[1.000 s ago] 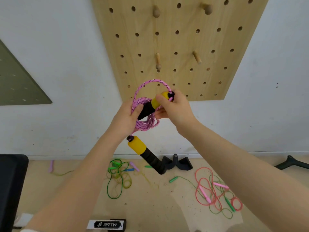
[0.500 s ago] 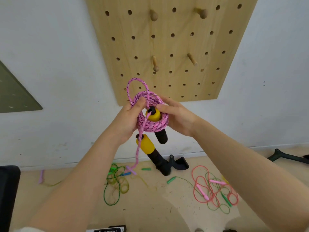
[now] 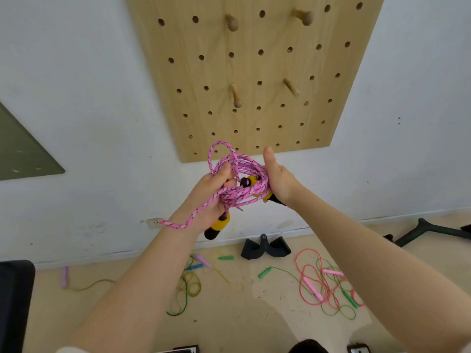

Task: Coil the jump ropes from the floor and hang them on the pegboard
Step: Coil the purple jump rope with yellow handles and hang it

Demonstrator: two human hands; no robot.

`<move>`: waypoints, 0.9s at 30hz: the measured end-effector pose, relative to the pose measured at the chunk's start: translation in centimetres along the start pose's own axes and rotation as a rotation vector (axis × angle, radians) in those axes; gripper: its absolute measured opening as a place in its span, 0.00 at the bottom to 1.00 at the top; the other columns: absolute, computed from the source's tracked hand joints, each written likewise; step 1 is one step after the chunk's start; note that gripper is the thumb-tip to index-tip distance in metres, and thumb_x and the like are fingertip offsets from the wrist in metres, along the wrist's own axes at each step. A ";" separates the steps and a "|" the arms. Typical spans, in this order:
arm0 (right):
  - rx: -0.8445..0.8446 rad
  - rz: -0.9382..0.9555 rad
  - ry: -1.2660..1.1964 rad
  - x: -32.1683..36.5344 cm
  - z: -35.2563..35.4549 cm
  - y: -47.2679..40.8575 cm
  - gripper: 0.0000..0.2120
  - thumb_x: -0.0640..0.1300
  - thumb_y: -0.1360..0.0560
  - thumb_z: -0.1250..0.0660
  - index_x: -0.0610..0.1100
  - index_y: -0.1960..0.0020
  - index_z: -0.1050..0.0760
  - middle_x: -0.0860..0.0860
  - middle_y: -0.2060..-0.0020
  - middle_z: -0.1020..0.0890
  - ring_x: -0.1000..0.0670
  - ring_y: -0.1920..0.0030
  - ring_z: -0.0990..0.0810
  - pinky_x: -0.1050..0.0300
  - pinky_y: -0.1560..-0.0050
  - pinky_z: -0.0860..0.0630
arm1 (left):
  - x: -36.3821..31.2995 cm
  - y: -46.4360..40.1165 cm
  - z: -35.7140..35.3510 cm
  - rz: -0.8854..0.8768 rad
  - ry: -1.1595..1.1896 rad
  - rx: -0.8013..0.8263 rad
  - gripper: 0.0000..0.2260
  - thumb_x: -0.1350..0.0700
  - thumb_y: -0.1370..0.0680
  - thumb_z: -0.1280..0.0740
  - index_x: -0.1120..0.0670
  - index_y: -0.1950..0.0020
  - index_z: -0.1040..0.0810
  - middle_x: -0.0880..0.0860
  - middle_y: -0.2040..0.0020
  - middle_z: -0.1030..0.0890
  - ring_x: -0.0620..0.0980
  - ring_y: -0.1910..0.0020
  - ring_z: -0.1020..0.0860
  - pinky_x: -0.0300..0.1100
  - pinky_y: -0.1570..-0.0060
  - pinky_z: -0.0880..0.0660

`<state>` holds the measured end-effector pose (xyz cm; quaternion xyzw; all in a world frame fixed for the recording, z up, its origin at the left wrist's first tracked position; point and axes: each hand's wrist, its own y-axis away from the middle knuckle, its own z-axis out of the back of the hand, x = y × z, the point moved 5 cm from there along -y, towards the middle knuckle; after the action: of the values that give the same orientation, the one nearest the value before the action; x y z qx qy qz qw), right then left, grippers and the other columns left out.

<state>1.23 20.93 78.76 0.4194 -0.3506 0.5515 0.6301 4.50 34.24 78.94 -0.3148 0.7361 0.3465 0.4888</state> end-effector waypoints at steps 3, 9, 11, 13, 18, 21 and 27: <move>0.094 -0.042 -0.355 -0.2 -1.7 -0.7 0.43 0.64 0.23 0.67 0.38 0.67 0.24 0.42 0.72 0.24 0.46 0.72 0.27 0.59 0.66 0.26 | 0.2 -0.2 -1.1 0.036 0.223 -0.007 0.18 0.47 0.19 0.44 0.60 0.45 0.23 0.59 0.50 0.18 0.58 0.59 0.18 0.50 0.68 0.20; 0.401 0.100 -0.681 0.9 -0.1 -1.1 0.27 0.61 0.24 0.50 0.40 0.55 0.24 0.41 0.65 0.26 0.46 0.70 0.30 0.58 0.66 0.30 | -0.8 -2.8 -2.3 0.048 0.305 -0.027 0.18 0.47 0.19 0.45 0.58 0.46 0.22 0.58 0.51 0.16 0.57 0.58 0.17 0.55 0.74 0.22; 0.408 0.169 -0.637 1.2 1.1 -1.4 0.16 0.52 0.31 0.42 0.39 0.55 0.30 0.42 0.65 0.27 0.48 0.69 0.29 0.57 0.63 0.30 | -1.6 -4.2 -2.1 0.015 0.334 -0.124 0.16 0.49 0.20 0.43 0.59 0.49 0.22 0.57 0.57 0.15 0.52 0.62 0.16 0.45 0.71 0.21; 0.338 0.154 -0.503 0.7 2.4 -2.2 0.12 0.47 0.34 0.37 0.40 0.57 0.30 0.43 0.65 0.28 0.49 0.68 0.29 0.58 0.62 0.30 | -2.0 -5.5 -2.4 0.020 0.311 -0.190 0.13 0.51 0.20 0.40 0.59 0.51 0.21 0.55 0.61 0.16 0.48 0.67 0.17 0.37 0.71 0.22; 0.211 0.168 -0.213 0.5 6.2 -4.6 0.07 0.48 0.19 0.44 0.52 0.51 0.29 0.48 0.66 0.29 0.53 0.69 0.31 0.60 0.68 0.32 | -1.6 -9.2 -2.9 -0.021 -0.034 -0.326 0.13 0.53 0.19 0.42 0.55 0.58 0.24 0.45 0.81 0.29 0.40 0.83 0.32 0.36 0.77 0.31; 0.062 0.206 0.019 0.6 8.6 -6.7 0.12 0.55 0.20 0.45 0.51 0.58 0.30 0.48 0.74 0.26 0.49 0.75 0.29 0.57 0.66 0.29 | -1.3 -11.4 -4.3 -0.049 -0.067 -0.360 0.12 0.60 0.18 0.47 0.58 0.54 0.26 0.40 0.83 0.27 0.35 0.82 0.27 0.27 0.77 0.31; 0.333 0.240 -0.177 0.2 11.3 -7.9 0.07 0.39 0.21 0.41 0.43 0.46 0.25 0.47 0.57 0.19 0.55 0.60 0.18 0.61 0.53 0.21 | -2.7 -14.3 -6.0 -0.018 0.233 -0.124 0.17 0.51 0.19 0.43 0.62 0.41 0.24 0.62 0.49 0.18 0.56 0.53 0.18 0.45 0.60 0.19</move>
<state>9.29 10.31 82.39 0.5199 -0.3559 0.6338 0.4488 13.79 21.65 80.29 -0.3894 0.7622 0.3480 0.3826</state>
